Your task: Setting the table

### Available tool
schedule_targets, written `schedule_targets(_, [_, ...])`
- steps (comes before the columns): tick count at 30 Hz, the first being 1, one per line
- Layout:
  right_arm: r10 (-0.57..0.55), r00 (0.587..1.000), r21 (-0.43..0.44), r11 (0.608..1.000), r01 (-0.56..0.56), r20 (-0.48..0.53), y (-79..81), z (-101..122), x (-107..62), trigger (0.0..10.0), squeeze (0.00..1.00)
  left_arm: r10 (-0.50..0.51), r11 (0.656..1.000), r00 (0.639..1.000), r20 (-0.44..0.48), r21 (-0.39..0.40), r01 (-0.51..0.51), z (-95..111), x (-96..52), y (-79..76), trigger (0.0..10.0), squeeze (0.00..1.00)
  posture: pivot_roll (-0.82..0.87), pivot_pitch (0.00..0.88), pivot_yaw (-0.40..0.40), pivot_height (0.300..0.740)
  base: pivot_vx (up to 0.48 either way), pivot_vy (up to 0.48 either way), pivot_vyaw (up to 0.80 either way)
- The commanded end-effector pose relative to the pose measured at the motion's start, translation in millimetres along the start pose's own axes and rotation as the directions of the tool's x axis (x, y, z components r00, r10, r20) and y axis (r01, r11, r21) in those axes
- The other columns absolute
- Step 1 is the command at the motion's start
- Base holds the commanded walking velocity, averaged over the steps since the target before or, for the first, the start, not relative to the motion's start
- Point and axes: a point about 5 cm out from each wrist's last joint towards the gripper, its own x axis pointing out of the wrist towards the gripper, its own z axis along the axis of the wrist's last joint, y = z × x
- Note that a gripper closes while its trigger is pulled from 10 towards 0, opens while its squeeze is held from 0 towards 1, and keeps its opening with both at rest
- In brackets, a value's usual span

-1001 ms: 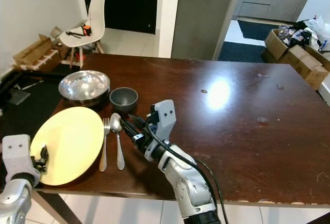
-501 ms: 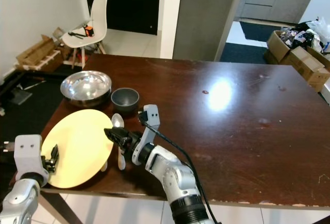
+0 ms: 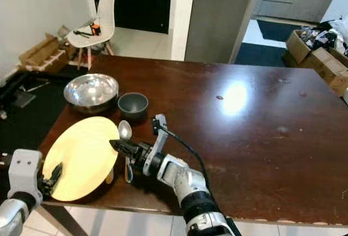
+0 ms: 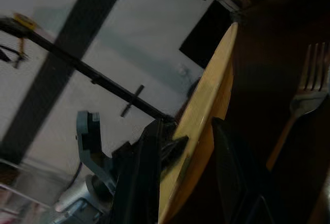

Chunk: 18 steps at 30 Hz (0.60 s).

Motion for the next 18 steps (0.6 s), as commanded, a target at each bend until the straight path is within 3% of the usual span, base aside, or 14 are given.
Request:
schedule_targets(1, [0.057, 0.998, 0.011, 0.998, -0.057, 0.004, 6.8, 2, 8.7, 10.0, 0.00, -0.072, 0.997, 0.984, -0.161, -0.013, 0.071, -31, -9.0, -12.0, 10.0, 0.00, 0.17, 0.044, 0.042, 0.740, 0.000, 0.000, 0.00])
schedule_targets(12, [0.112, 0.991, 0.075, 0.991, -0.106, -0.079, 15.2, -19, 27.6, 10.0, 0.00, -0.093, 0.996, 0.982, -0.164, -0.016, 0.092, -27, -12.6, -15.4, 10.0, 0.00, 0.17, 0.044, 0.026, 0.740, 0.000, 0.000, 0.00])
schedule_targets(18, [-0.004, 0.983, 0.028, 1.000, 0.010, -0.185, 8.8, -37, 31.7, 10.0, 0.00, -0.103, 0.995, 0.981, -0.165, -0.027, 0.100, -28, -13.6, -18.9, 10.0, 0.00, 0.17, 0.047, 0.019, 0.740, 0.000, 0.000, 0.00])
